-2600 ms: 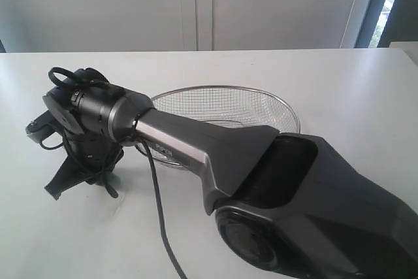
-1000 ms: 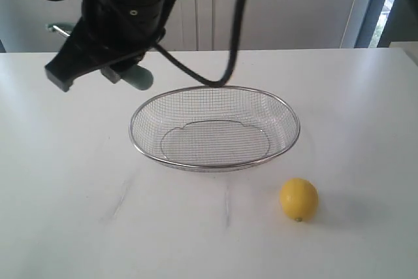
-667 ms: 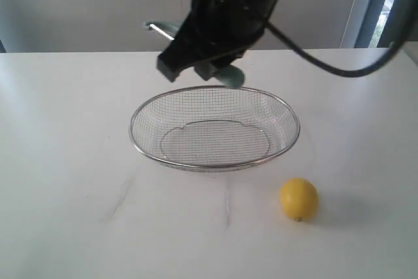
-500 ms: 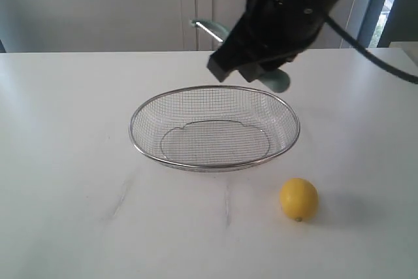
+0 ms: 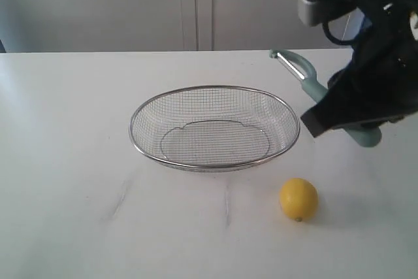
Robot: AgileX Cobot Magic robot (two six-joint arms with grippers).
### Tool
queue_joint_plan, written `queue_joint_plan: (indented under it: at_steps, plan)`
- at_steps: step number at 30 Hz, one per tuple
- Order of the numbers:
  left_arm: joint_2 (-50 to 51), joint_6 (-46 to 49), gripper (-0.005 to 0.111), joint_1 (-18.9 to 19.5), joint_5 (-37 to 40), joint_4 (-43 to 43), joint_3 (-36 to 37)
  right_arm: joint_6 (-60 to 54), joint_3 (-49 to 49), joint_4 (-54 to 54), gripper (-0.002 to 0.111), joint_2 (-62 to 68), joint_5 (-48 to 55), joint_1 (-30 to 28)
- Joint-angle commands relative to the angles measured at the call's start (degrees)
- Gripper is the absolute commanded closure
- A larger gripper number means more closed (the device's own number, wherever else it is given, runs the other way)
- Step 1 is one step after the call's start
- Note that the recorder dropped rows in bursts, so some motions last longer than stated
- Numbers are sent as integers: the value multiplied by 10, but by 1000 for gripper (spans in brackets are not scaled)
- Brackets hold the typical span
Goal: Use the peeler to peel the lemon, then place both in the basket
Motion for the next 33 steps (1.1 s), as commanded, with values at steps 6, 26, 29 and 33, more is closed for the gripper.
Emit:
queue_joint_plan:
  at_steps: [6, 26, 29, 33]
  plan:
    - [-3, -2, 107, -3, -1, -8, 2, 38, 71, -22, 108, -27, -89, -5]
    - [-3, -2, 107, -3, -1, -8, 2, 38, 71, -21, 108, -27, -89, -5]
    - [-3, -2, 107, -3, -1, -8, 2, 38, 71, -21, 108, -27, -89, -5]
    - [-3, -2, 107, -3, -1, -8, 2, 38, 71, -21, 108, -27, -89, -5]
